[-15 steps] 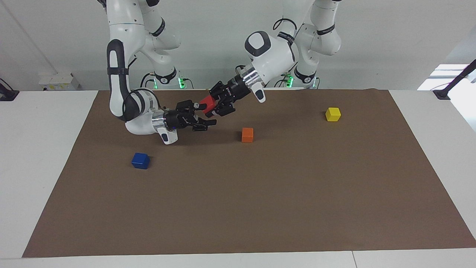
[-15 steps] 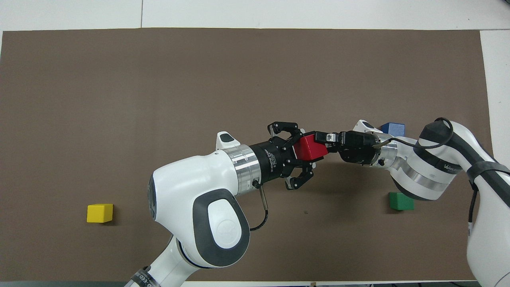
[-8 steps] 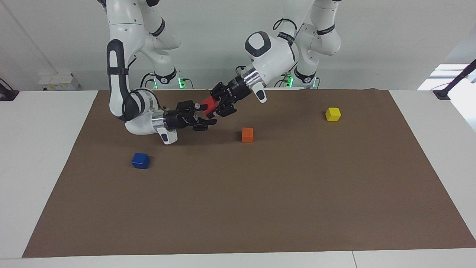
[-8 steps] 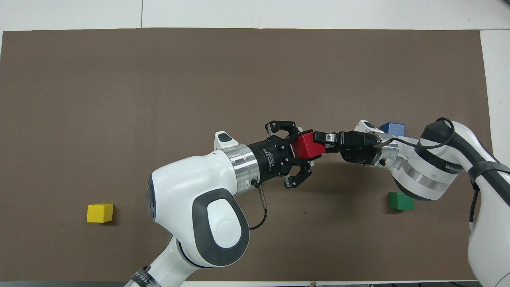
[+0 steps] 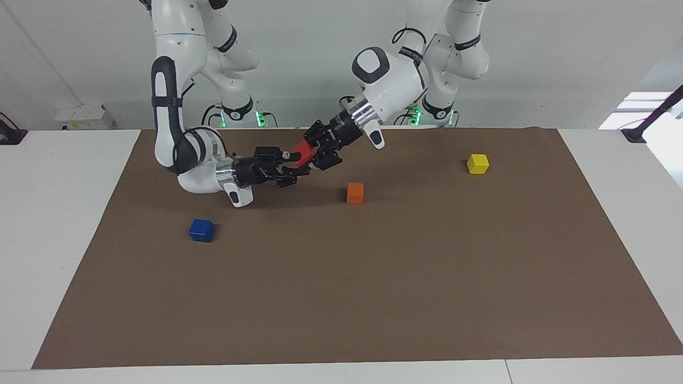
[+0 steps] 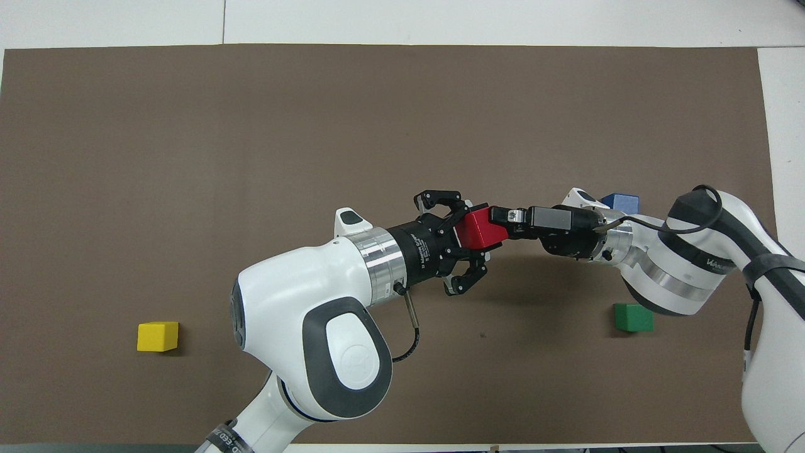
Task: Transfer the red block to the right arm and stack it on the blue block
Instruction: 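Close the right gripper on the red cube held by the left gripper, then open the left gripper and pull it back from the red cube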
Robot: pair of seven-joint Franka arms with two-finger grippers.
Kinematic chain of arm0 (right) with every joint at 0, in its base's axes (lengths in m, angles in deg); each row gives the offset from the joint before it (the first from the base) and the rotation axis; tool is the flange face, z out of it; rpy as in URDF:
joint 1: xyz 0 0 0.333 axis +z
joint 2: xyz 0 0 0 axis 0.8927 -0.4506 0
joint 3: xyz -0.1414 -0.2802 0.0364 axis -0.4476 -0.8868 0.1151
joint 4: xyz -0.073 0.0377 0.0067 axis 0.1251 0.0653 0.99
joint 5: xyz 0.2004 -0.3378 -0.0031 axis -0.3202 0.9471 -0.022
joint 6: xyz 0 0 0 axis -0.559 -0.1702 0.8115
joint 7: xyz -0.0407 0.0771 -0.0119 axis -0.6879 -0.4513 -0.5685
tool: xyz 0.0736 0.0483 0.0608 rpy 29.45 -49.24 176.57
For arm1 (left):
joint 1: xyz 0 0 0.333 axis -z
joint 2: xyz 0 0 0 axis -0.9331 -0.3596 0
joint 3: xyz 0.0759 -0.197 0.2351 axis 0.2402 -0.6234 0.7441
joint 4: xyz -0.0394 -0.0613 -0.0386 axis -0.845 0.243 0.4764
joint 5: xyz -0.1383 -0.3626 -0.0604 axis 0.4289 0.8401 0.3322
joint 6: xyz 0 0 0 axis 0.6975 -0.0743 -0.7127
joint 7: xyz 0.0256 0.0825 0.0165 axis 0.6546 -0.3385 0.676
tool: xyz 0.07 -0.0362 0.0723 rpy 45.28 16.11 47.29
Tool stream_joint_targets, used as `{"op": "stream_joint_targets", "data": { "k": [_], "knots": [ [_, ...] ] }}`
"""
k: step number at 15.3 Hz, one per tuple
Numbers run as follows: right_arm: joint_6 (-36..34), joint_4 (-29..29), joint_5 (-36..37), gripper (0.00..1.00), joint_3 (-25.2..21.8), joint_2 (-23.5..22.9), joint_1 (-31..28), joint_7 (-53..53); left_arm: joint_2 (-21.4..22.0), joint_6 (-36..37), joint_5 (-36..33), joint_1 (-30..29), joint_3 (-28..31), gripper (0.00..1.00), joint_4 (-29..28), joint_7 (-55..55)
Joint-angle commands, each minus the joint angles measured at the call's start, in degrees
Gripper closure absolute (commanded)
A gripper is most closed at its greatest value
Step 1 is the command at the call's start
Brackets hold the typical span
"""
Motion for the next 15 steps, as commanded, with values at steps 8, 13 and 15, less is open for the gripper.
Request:
{"op": "stream_joint_targets", "data": {
  "k": [8, 13, 15],
  "knots": [
    [2.36, -0.4, 2.53, 1.0, 0.39, 0.13, 0.49, 1.61, -0.03, -5.04, 1.44, 3.37, 0.35, 0.0, 0.81, -0.1],
    [3.15, -0.4, 2.53, 1.0, 0.48, 0.3, 0.66, 1.61, 0.23, -4.95, 1.44, 3.37, 0.44, 0.0, 0.46, -0.1],
    [5.95, -0.4, 2.79, 1.0, 0.48, 2.14, 0.75, 0.74, 2.33, -4.86, 1.44, 2.85, 0.44, 0.0, -1.64, -0.18]
  ]
}}
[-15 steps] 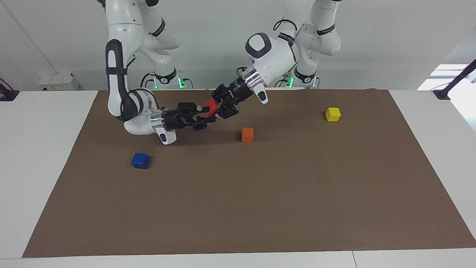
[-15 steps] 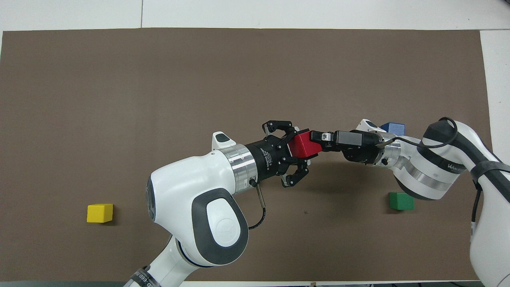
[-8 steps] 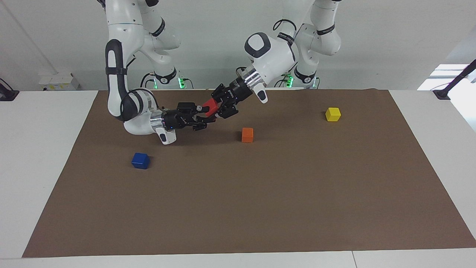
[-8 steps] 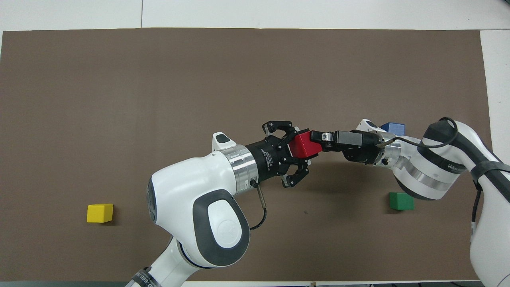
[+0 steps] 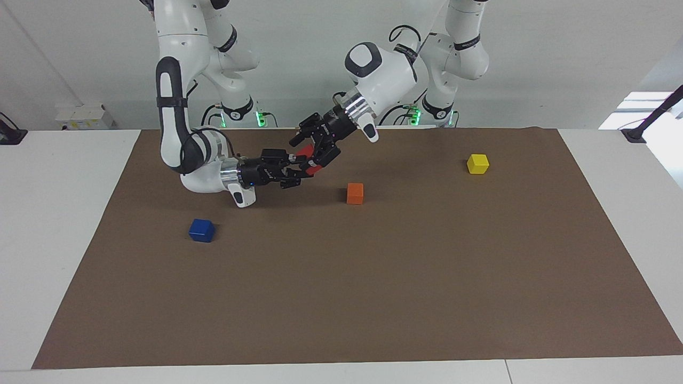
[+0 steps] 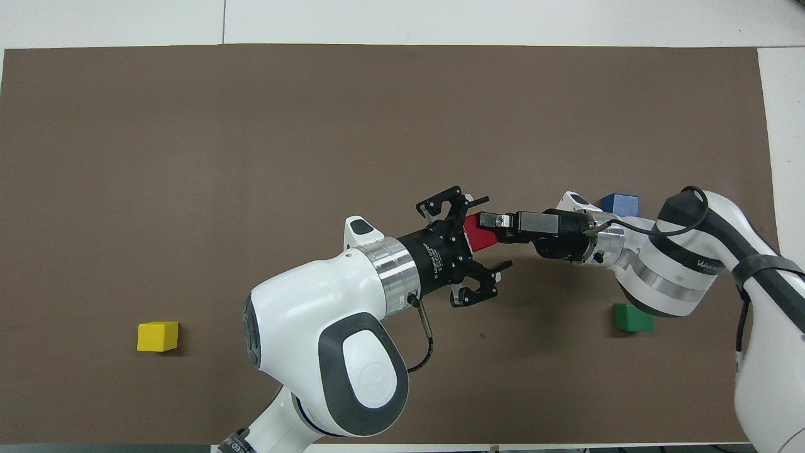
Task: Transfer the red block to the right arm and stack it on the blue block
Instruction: 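Open the left gripper and pull it back from the red cube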
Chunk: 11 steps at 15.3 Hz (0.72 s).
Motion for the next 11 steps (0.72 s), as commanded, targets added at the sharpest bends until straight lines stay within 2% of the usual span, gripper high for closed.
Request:
{"op": "stream_joint_targets", "data": {
  "k": [1, 6, 8, 11],
  "knots": [
    [4.37, -0.25, 2.11, 1.0, 0.15, 3.1, -0.14, -0.61, 4.21, -0.97, 1.3, 0.21, 0.63, 0.0, -3.91, -0.04],
    [6.57, -0.25, 4.65, 1.0, -0.02, 5.03, -0.05, -2.81, 12.48, -1.05, 1.21, -2.51, 0.9, 0.0, -13.58, 5.57],
    [12.19, 0.71, 11.23, 1.0, -0.02, 8.19, -0.49, -6.57, 13.54, -0.71, 1.21, -5.4, 0.9, 0.0, -16.05, 7.6],
    [14.49, 2.12, 17.04, 1.0, -0.29, 10.83, -0.93, -12.91, 13.81, -0.7, 1.12, -9.79, 0.9, 0.0, -18.08, 7.96]
  ]
}}
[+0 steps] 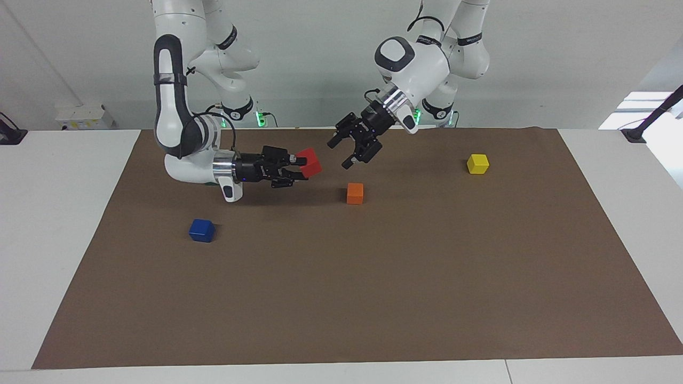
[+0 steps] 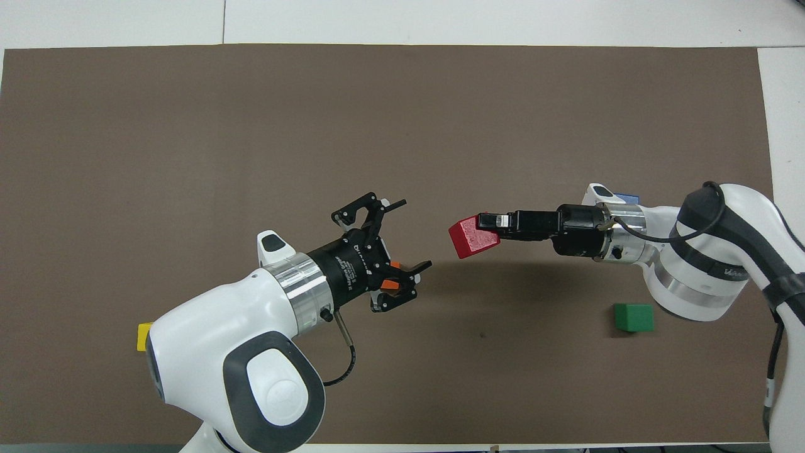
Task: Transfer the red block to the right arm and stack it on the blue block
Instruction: 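Open the left gripper and pull it back from the red cube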
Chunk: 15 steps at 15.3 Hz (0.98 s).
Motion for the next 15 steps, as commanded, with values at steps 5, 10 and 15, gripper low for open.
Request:
{"op": "stream_joint_targets", "data": {
  "k": [5, 10, 15],
  "knots": [
    [5.1, 4.87, 20.59, 1.0, 0.0, 6.89, -4.0, -16.11, -1.38, 0.99, 0.86, -12.12, -0.36, 0.0, -0.58, 18.01],
    [5.71, 18.56, 52.28, 1.0, 0.08, 6.46, -7.79, -31.93, -8.66, 12.21, -21.59, -23.02, -0.36, 0.0, 7.15, 21.9],
    [6.95, 23.95, 77.99, 1.0, 0.26, 5.15, -7.79, -33.19, -13.69, 21.97, -50.16, -31.46, -0.36, 0.0, 16.13, 22.34]
  ]
}}
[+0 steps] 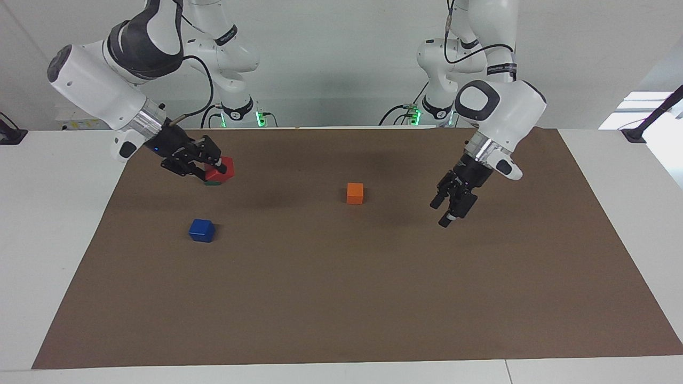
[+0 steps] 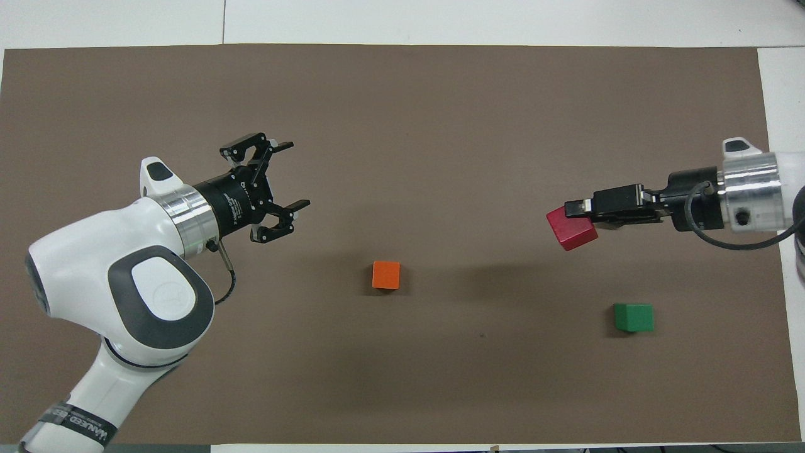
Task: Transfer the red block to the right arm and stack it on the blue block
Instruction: 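Carry the red cube with the right gripper above the blue cube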
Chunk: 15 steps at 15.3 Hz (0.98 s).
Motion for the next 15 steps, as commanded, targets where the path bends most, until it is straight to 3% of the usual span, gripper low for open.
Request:
{"op": "stream_joint_targets", "data": {
  "k": [1, 4, 9, 15],
  "knots": [
    [0.22, 2.89, 9.45, 1.0, 0.74, -2.08, -0.22, -0.67, -2.44, 8.96, -13.69, -5.59, -0.67, 0.0, 6.23, 1.37],
    [-0.31, 2.98, 14.64, 1.0, 0.74, -2.17, -0.13, -0.41, -4.11, 21.01, -26.01, -8.15, -0.59, 0.0, 12.65, 8.1],
    [5.3, 2.9, 18.52, 1.0, 0.57, -3.74, -0.74, 1.7, -3.33, 36.66, -38.15, -9.13, -0.59, 0.0, 16.27, 21.02],
    [14.61, 0.89, 24.94, 1.0, 0.74, -4.98, -0.21, -1.17, 4.93, 50.3, -41.15, -11.93, -0.41, 0.0, 13.29, 42.99]
  ]
}}
